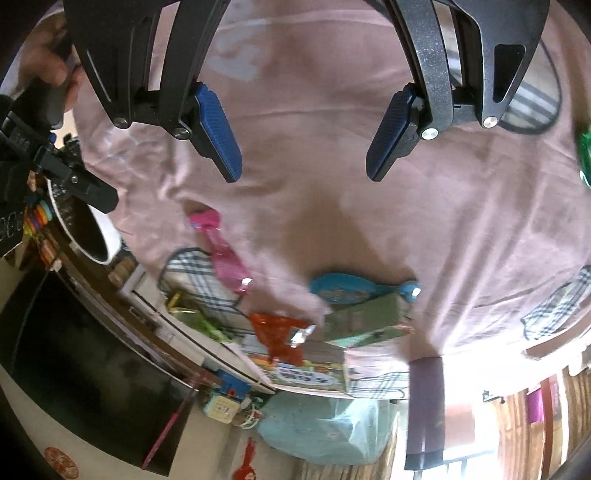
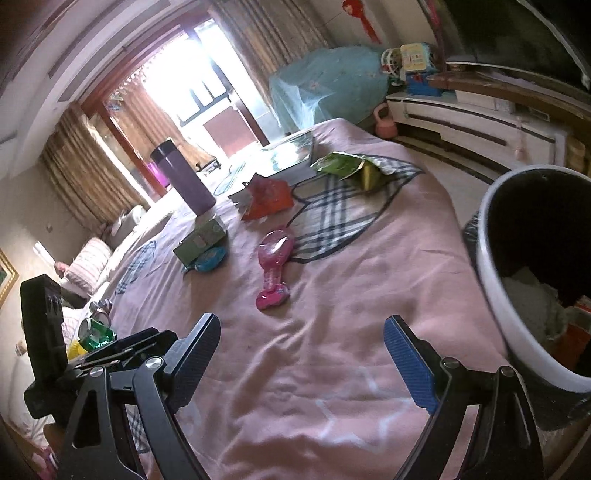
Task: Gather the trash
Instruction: 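Grasp the blue lollipop package with the left tool while the right tool grasps the pink hairbrush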
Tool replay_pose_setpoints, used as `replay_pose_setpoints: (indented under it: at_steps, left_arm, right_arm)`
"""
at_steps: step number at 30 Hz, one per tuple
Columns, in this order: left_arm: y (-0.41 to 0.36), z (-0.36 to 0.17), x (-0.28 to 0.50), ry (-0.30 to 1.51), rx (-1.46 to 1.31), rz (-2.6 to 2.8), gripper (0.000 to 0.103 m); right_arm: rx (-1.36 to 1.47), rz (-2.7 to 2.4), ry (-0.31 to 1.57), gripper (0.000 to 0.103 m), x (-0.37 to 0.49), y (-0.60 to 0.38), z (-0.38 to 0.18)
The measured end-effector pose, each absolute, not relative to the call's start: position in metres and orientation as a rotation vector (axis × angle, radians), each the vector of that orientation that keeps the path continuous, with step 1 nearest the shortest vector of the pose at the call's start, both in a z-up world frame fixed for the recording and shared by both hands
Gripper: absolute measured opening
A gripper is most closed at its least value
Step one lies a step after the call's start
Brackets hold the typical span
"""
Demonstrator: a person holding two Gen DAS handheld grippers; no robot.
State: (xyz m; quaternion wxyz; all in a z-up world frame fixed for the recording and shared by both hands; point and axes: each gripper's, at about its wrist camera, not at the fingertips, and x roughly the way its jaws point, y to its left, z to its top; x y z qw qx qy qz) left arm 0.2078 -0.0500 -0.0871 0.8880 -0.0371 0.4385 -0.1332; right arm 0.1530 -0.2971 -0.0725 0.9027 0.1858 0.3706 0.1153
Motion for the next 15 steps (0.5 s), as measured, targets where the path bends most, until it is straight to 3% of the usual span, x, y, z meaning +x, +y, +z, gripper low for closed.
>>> replay_pose_setpoints:
  at_steps: [12, 15]
  left_arm:
    - [-0.023, -0.072, 0.271, 0.857, 0.072, -0.241, 0.075]
    - [-0.022, -0.071, 0.295, 0.857, 0.124, -0.238, 0.077]
  right_arm:
    - [0.318, 0.261, 0.811, 0.090, 0.191, -0.254, -0.078]
    - [0.285, 0.243, 0.818, 0.085, 0.202, -0.241, -0.078]
